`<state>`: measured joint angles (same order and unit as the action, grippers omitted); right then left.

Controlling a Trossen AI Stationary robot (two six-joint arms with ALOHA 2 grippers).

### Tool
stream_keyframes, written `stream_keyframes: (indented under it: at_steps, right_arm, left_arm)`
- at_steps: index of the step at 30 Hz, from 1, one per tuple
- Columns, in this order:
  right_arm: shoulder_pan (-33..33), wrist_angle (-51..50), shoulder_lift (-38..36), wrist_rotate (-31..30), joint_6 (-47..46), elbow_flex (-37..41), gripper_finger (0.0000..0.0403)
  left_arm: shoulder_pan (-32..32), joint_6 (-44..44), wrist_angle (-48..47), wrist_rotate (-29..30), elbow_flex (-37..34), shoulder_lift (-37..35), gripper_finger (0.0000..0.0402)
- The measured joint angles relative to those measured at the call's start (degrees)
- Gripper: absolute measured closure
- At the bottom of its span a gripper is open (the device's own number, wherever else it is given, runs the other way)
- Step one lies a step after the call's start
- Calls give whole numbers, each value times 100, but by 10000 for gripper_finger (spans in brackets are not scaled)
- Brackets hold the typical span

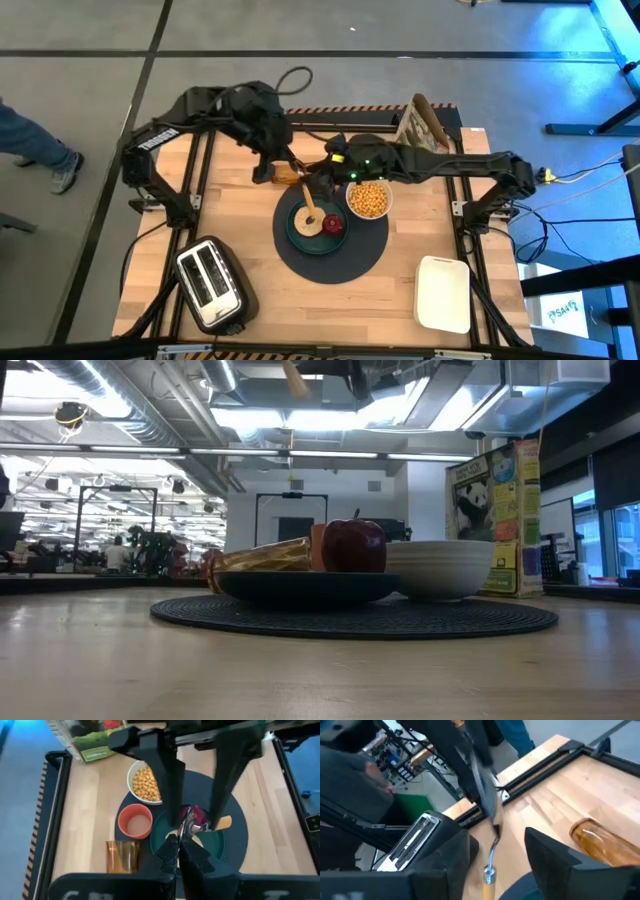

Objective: Arrange a breakfast setting
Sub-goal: Put the yellow spoon on the black tablemat to the left of the green plate

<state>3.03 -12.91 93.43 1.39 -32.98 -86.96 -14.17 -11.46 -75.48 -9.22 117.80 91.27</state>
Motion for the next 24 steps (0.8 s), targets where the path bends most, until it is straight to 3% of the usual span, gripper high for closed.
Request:
stream_keyframes:
  at_steps: [9,15,20,24]
  right_arm:
    - [0,-36,17,127,52,0,390]
    - [1,-127,15,-94,37,0,399]
    - [0,-375,-64,-856,-62,2,400]
    - [2,-258,-103,-1021,-106,2,401]
  left_arm:
    - [149,134,78,77,1,129,398]
    - [153,825,225,114,2,126,358]
    - [88,1407,-263,737,2,58,312]
    - [60,1621,-206,624,-116,-31,284]
